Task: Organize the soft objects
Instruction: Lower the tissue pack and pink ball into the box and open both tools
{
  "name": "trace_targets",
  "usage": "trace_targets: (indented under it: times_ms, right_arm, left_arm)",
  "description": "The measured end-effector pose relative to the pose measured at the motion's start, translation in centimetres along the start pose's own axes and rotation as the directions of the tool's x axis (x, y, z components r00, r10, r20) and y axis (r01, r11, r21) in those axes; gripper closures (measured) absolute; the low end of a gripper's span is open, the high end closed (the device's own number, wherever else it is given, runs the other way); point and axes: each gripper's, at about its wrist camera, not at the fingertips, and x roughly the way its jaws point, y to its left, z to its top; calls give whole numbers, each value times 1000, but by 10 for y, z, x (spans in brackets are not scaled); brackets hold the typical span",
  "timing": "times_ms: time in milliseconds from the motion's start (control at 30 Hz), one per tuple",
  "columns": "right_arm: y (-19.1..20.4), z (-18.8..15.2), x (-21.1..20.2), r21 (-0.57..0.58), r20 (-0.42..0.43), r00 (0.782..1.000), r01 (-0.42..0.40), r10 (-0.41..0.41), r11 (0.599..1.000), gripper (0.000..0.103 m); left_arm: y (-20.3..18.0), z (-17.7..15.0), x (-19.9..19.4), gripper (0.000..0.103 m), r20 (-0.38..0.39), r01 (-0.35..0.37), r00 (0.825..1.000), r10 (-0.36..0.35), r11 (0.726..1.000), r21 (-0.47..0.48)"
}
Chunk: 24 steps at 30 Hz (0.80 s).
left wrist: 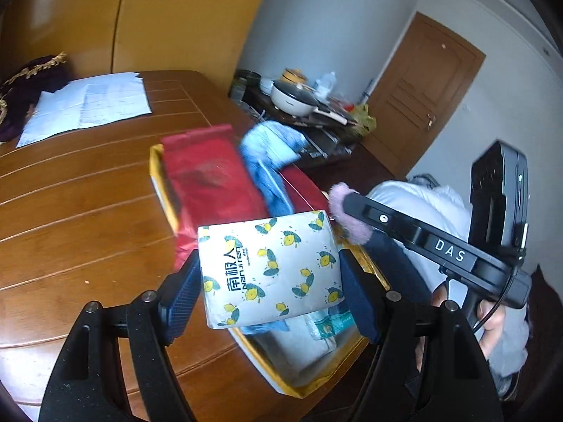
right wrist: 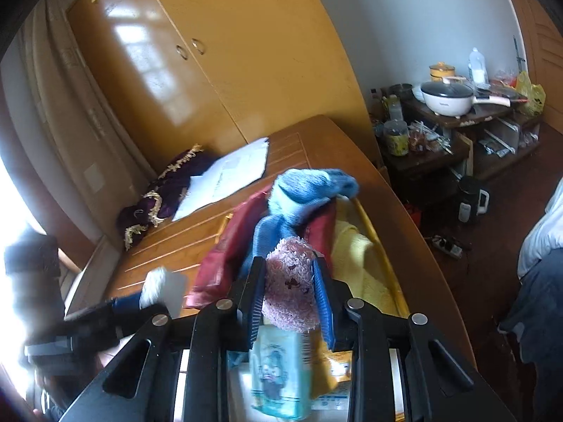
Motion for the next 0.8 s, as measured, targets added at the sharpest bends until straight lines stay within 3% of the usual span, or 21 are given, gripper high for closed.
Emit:
trace_targets:
  times_ms: [400,467,800]
  right_arm:
    - [-13,-7,-19,10,30,998,59,-59,998,73]
    - [-16,-8,-14,12,15,997,74,-74,997,73]
    - [-30,-18,17,38,-46,995,88,-86,995,73]
  left_arm:
    - [-16,-26,20,28,-64,12,998,-10,999,38]
    - [-18,-31,28,28,-97,17,995,-14,999,39]
    - [-13,-31,40,28,-89,-25,996,29,999,46]
